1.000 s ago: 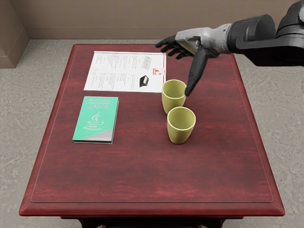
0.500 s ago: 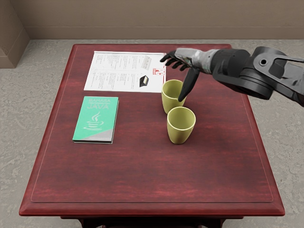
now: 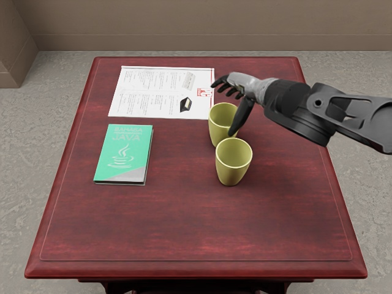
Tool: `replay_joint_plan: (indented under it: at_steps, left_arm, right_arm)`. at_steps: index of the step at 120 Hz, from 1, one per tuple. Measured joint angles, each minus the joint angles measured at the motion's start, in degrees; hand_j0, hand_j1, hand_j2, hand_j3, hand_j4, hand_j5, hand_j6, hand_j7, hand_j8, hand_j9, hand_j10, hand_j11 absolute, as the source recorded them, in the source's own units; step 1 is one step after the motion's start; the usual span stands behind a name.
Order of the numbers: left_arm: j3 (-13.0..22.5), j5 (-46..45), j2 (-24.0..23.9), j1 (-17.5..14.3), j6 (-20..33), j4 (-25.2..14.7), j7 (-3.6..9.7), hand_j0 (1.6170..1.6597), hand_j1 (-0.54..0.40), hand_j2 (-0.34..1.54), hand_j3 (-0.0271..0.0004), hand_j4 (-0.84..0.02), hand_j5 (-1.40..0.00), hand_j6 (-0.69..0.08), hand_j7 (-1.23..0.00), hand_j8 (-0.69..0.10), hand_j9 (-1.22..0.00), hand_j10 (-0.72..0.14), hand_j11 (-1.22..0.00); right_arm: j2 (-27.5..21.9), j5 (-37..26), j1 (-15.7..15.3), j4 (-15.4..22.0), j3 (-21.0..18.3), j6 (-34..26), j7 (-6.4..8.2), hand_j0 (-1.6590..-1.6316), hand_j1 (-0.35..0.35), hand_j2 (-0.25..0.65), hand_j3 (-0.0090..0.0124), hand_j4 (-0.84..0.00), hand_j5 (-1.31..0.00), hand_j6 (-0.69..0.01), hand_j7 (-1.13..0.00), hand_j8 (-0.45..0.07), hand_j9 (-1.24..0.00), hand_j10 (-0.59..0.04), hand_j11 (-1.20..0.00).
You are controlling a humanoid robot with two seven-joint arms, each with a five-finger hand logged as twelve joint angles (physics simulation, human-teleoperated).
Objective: Pick up cup and place in cup with right hand
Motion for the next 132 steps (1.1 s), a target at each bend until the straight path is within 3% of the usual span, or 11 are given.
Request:
replay_joint_plan:
  at_steps: [39,50,59,61,64,71,94,132]
  left_arm:
    - [0.03,0.00,0.00,0.00,0.00,0.00,0.00,1.6581,0.349,0.00,0.0000,0.000,0.00,0.000,0.00,0.000,0.00,0.000,0.00]
    - [0.02,0.00,0.00,0.00,0.00,0.00,0.00,1.6581,0.349,0.00,0.0000,0.000,0.00,0.000,0.00,0.000,0.00,0.000,0.00]
    - [-0.01,0.00,0.00,0.00,0.00,0.01,0.00,1.6581,0.349,0.00,-0.0001,0.000,0.00,0.000,0.00,0.000,0.00,0.000,0.00]
    - [-0.01,0.00,0.00,0.00,0.00,0.01,0.00,1.6581,0.349,0.00,-0.0001,0.000,0.00,0.000,0.00,0.000,0.00,0.000,0.00]
    - [-0.01,0.00,0.00,0.00,0.00,0.00,0.00,1.6581,0.349,0.00,-0.0001,0.000,0.00,0.000,0.00,0.000,0.00,0.000,0.00]
    - [-0.01,0.00,0.00,0.00,0.00,0.00,0.00,1.6581,0.349,0.00,-0.0001,0.000,0.00,0.000,0.00,0.000,0.00,0.000,0.00]
    - [-0.01,0.00,0.00,0.00,0.00,0.00,0.00,1.6581,0.349,0.00,0.0000,0.000,0.00,0.000,0.00,0.000,0.00,0.000,0.00]
    - [-0.01,0.00,0.00,0.00,0.00,0.00,0.00,1.6581,0.349,0.00,0.0000,0.000,0.00,0.000,0.00,0.000,0.00,0.000,0.00]
  right_arm:
    - [1.43,0.00,-0.66,-1.09,-0.22,-0.41,0.00,-1.6580,-0.056,-0.050,0.0000,-0.247,-0.32,-0.248,-0.32,-0.247,-0.32,-0.246,-0.32]
    - [1.77,-0.04,-0.84,-1.39,-0.22,-0.43,0.00,-1.6582,-0.013,0.012,0.0000,-0.255,-0.32,-0.255,-0.33,-0.256,-0.32,-0.255,-0.32]
    - [1.93,-0.21,-1.16,-1.59,-0.19,-0.45,0.02,-1.6584,0.041,0.123,0.0001,-0.268,-0.32,-0.263,-0.33,-0.285,-0.33,-0.264,-0.33]
    - [1.96,-0.24,-1.22,-1.64,-0.18,-0.45,0.03,-1.6585,0.061,0.175,0.0000,-0.270,-0.32,-0.265,-0.33,-0.268,-0.33,-0.266,-0.33]
    - [1.99,-0.25,-1.30,-1.71,-0.17,-0.45,0.03,-1.6582,0.069,0.171,0.0000,-0.272,-0.32,-0.266,-0.33,-0.233,-0.33,-0.268,-0.33]
    - [2.04,-0.22,-1.43,-1.82,-0.18,-0.46,0.03,-1.6582,0.078,0.178,0.0000,-0.276,-0.33,-0.269,-0.34,-0.219,-0.33,-0.270,-0.33]
    - [2.47,-0.15,-1.42,-2.10,-0.13,-0.81,-0.02,-1.6582,0.074,0.204,0.0000,-0.279,-0.33,-0.272,-0.34,-0.238,-0.34,-0.276,-0.34]
    - [3.74,-0.02,-1.57,-4.31,-0.21,-0.88,0.00,-1.6581,-0.002,0.015,0.0000,-0.273,-0.34,-0.272,-0.35,-0.263,-0.35,-0.272,-0.35]
